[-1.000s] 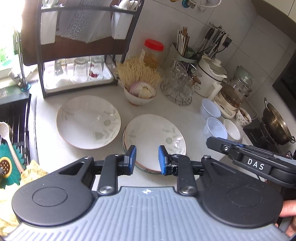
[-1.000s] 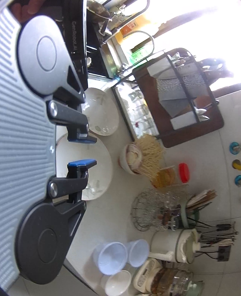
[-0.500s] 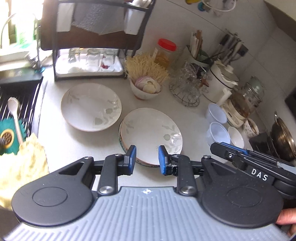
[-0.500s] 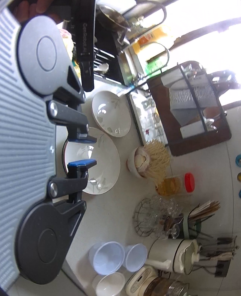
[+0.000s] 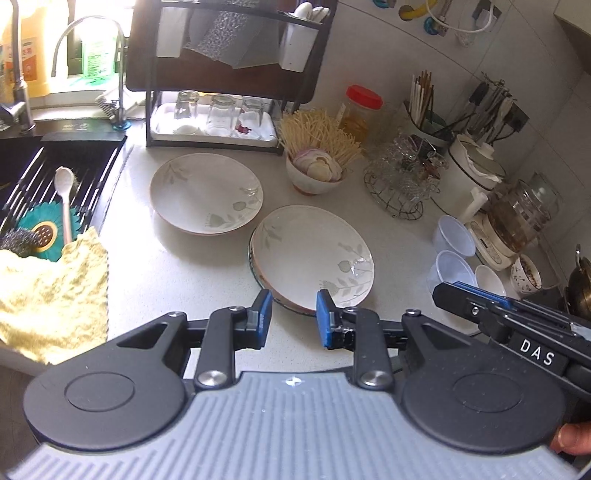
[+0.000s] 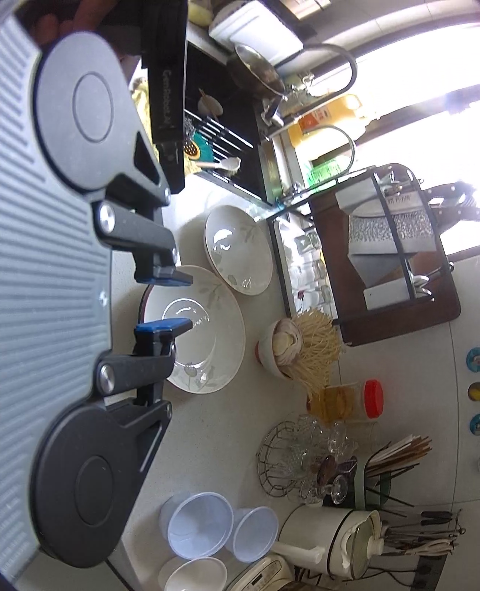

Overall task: Organize plates and bowls
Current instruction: 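Open both tools to release the white plate on the floral plate, then move both open tools to the rim of the other white plate by the dish rack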

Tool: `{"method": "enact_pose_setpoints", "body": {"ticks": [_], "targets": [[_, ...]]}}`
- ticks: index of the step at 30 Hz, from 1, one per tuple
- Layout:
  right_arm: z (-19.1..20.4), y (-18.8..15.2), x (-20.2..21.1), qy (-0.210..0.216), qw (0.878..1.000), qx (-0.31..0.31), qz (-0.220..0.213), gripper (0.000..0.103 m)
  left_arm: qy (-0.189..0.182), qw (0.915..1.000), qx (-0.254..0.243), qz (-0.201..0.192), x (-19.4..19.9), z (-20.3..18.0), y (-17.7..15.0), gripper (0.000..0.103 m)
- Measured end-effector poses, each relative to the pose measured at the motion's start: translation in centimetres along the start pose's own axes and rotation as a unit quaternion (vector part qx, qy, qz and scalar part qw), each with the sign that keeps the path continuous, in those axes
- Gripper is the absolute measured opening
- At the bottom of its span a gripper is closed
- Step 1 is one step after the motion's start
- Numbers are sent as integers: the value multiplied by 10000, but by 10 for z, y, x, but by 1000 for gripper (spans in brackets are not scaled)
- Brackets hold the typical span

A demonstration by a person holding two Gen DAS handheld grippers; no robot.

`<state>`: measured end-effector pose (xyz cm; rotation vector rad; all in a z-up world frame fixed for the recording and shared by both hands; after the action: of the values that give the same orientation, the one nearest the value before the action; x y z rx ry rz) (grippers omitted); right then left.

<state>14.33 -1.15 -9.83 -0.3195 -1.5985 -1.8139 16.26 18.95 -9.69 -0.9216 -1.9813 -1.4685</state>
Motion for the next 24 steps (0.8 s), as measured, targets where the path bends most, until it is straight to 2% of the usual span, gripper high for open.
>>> {"method": "enact_pose_setpoints", "body": {"ticks": [10, 17, 18, 19, 21, 23, 24], "targets": [[-5, -3, -12, 217, 9995, -168, 178, 23, 152, 9994, 292, 77, -2, 7, -2, 30], [-16, 0, -25, 54, 9991, -331, 266, 23, 100, 9994, 234, 241, -26, 17, 11, 32], [-19, 0, -27, 20, 9988, -400, 287, 36, 120, 9994, 189, 254, -29, 18, 14, 32], [-21, 0, -29, 17, 9984, -477, 295, 55, 168, 9994, 186, 248, -31, 20, 16, 32], [-25, 2, -33, 71, 9980, -564, 274, 62, 188, 9992, 225, 282, -38, 26, 22, 32], [-28, 6, -41, 30, 9981, -546, 297, 61, 239, 9989, 281, 279, -43, 32, 29, 34], [-30, 9, -45, 16, 9980, -560, 295, 61, 267, 9988, 304, 260, -45, 36, 33, 38]]}}
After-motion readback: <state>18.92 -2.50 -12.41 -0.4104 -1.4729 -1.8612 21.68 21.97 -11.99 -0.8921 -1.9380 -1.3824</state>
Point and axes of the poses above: each gripper's, at about its wrist camera, not at the fingertips, and x roughly against the way its jaws point, z to its left, y to its top, the point moved 5 cm from there along -x, roughly the way its jaws point
